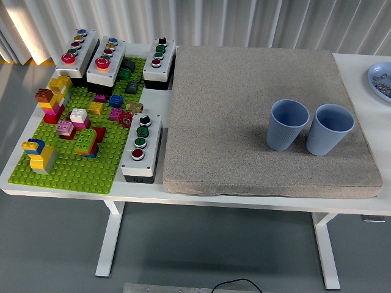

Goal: Pick cup pour cup place

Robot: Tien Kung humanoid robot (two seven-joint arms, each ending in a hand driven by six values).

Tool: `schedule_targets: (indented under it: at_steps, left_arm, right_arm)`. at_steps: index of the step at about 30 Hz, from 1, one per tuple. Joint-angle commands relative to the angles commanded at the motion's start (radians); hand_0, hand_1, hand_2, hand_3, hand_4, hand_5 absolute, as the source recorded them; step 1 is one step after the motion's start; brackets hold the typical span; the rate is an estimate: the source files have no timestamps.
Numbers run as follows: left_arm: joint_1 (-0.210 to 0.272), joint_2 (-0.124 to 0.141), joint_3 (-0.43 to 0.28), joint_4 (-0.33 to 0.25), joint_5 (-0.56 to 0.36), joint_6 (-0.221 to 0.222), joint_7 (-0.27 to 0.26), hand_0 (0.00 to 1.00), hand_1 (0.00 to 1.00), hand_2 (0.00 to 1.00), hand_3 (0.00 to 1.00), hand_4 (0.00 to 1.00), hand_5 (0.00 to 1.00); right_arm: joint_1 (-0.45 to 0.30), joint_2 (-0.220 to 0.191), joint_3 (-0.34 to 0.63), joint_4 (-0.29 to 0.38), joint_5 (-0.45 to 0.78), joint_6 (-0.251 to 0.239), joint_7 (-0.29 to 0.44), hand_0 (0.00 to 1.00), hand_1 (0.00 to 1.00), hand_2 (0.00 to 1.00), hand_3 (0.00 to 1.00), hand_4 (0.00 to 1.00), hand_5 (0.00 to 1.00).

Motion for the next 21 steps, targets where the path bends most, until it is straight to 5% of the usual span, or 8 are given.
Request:
schedule_targets:
  at_steps: [21]
  left_arm:
    - [0.000,0.001,0.009,0.000,-0.009,-0.001,-0.003,0.723,0.770,0.823,0.662,0.504,0.943]
  right_arm:
    - [0.000,0.002,-0.005,-0.001,0.002,0.005,-0.001,0.814,0.728,0.721,0.777,0.747,0.178]
